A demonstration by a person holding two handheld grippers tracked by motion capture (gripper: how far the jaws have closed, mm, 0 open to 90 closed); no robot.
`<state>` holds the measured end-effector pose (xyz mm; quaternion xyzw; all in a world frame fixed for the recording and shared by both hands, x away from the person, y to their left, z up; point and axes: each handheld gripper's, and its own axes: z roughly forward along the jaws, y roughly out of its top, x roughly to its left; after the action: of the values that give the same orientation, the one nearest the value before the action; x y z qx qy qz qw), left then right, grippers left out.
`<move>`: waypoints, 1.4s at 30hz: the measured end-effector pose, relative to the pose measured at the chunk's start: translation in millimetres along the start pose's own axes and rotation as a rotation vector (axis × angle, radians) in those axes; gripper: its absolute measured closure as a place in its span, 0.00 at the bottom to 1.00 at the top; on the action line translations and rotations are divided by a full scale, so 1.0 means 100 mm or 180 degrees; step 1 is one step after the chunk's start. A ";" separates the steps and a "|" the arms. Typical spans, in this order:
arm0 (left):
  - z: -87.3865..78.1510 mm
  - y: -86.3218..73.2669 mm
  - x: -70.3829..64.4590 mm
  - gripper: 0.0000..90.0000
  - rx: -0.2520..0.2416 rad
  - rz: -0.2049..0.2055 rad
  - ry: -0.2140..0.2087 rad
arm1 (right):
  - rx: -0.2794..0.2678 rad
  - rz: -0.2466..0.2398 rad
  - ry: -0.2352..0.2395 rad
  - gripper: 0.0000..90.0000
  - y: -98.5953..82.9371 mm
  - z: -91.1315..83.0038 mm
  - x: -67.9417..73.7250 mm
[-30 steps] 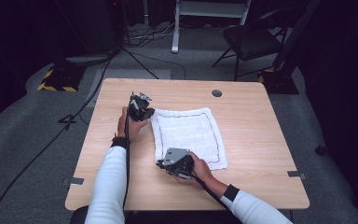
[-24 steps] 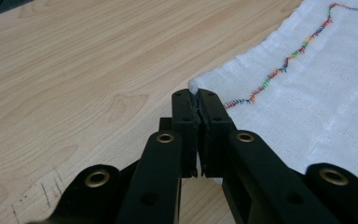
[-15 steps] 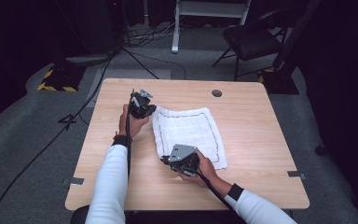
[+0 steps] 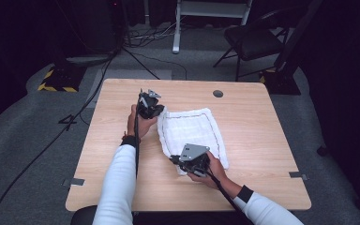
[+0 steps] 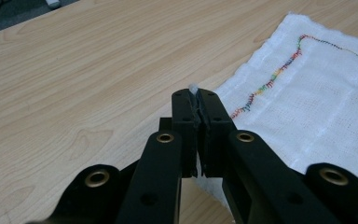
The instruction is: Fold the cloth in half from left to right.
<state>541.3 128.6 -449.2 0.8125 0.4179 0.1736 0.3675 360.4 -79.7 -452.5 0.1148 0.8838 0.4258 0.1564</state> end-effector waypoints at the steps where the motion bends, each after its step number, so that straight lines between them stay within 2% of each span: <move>1: 0.01 0.01 -0.02 0.96 -0.0010 0.0025 -0.0022 | -0.0003 0.0007 -0.0009 0.97 -0.01 -0.02 -0.01; 8: 0.10 0.08 -0.13 0.96 -0.0019 0.0103 -0.0066 | -0.0024 0.0052 -0.0093 0.97 -0.09 -0.16 -0.10; 11: 0.14 0.09 -0.17 0.96 -0.0038 0.0116 -0.0109 | -0.0020 0.0038 -0.0123 0.97 -0.11 -0.19 -0.12; 15: 0.20 0.11 -0.22 0.96 -0.0043 0.0127 -0.0101 | -0.0014 0.0055 -0.0160 0.97 -0.15 -0.21 -0.15; 23: 0.23 0.15 -0.26 0.96 -0.0071 0.0133 -0.0054 | -0.0025 0.0128 -0.0200 0.97 -0.22 -0.33 -0.22; 30: 0.25 0.21 -0.34 0.96 -0.0113 0.0162 -0.0101 | -0.0041 0.0234 -0.0243 0.97 -0.30 -0.48 -0.30; 42: 0.32 0.31 -0.48 0.96 -0.0152 0.0233 -0.0136 | -0.0011 0.0291 -0.0321 0.97 -0.44 -0.69 -0.38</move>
<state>549.3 63.8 -446.7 0.8218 0.3757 0.1794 0.3891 366.1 -169.0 -439.6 0.1761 0.8679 0.4277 0.1813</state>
